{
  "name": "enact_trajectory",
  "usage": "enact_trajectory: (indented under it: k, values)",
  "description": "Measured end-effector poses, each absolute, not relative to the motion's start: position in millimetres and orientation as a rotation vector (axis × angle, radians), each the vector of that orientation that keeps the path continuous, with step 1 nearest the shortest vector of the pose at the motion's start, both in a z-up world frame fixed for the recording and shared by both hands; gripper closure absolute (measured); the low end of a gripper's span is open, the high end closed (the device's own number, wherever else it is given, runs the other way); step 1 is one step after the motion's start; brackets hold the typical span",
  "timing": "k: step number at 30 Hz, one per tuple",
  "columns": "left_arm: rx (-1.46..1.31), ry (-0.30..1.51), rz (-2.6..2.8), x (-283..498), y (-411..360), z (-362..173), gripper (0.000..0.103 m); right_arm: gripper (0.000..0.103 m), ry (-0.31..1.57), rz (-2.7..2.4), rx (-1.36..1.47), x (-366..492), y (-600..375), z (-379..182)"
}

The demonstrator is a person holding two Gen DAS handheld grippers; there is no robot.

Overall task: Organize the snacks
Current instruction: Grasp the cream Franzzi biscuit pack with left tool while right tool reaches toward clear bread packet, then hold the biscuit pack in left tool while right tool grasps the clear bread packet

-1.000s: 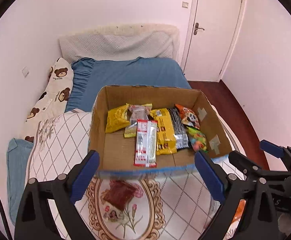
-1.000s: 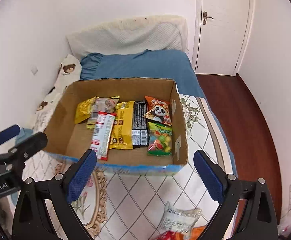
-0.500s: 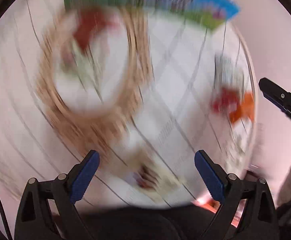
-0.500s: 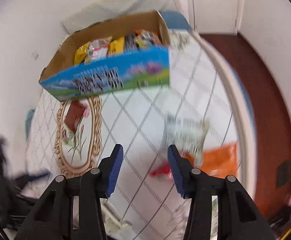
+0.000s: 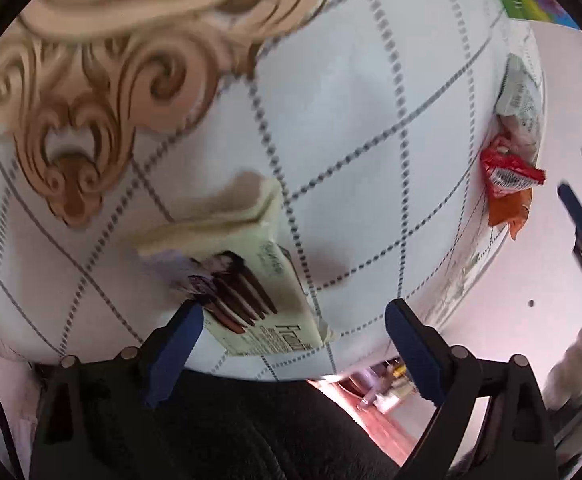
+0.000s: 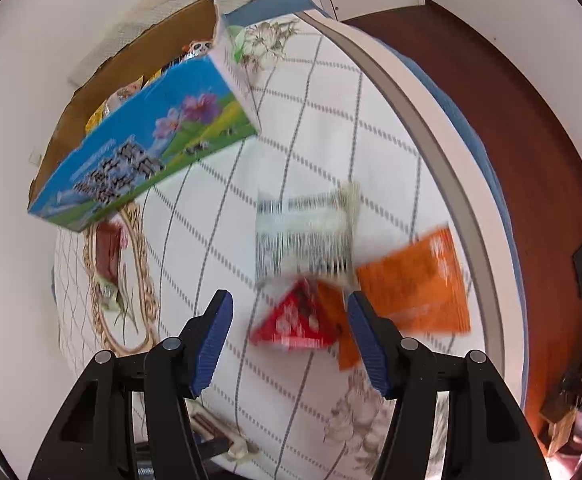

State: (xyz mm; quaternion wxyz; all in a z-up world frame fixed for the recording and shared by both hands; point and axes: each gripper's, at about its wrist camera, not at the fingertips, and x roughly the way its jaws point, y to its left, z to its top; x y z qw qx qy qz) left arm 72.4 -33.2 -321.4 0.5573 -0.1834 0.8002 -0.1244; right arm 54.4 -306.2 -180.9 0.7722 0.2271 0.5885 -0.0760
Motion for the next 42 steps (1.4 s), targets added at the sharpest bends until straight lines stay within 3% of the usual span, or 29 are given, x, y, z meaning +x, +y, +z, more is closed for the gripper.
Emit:
enact_trajectory:
  k: [1,4,12,15,17,22,25,27,31,42]
  values:
    - [-0.403,1.855,-0.297,75.5,-35.7,-314.6,0.011,0.04,1.283,-0.171,0.494,65.5,-309.5,-183.6]
    - [-0.281,1.743,-0.327,88.5,-46.9,-292.2,0.027,0.04,1.321,-0.203,0.475,91.0,-320.2,-199.1]
    - [-0.161,1.608,-0.334,130.9,-43.4,-263.1,0.027,0.04,1.444,-0.05,0.532,102.3,-287.5,-222.5]
    - [-0.23,1.65,-0.346,118.1,-26.8,-259.6,0.025,0.037,1.411,-0.03,0.351,105.2,-270.6,-202.4]
    - [-0.338,1.737,-0.344,105.2,-14.0,-272.8,0.025,0.023,1.386,-0.033,0.162,114.6,-259.2,-193.5]
    - [-0.673,1.956,-0.32,60.4,-3.7,-332.7,0.025,0.023,1.401,-0.016,0.043,138.4,-258.6,-194.2]
    - [-0.692,1.975,-0.305,50.5,-10.6,-349.9,0.025,0.023,1.402,-0.007,0.016,148.2,-258.5,-196.4]
    - [-0.698,1.934,-0.274,49.6,-13.2,-355.0,0.026,0.023,1.407,-0.002,0.005,154.5,-257.9,-198.6]
    - [-0.567,1.794,-0.246,68.0,-16.2,-332.1,0.043,0.023,1.422,0.006,0.004,161.4,-258.7,-205.8]
    - [-0.314,1.633,-0.254,125.0,-49.7,-288.4,0.046,0.023,1.43,0.006,0.021,178.7,-271.8,-216.0]
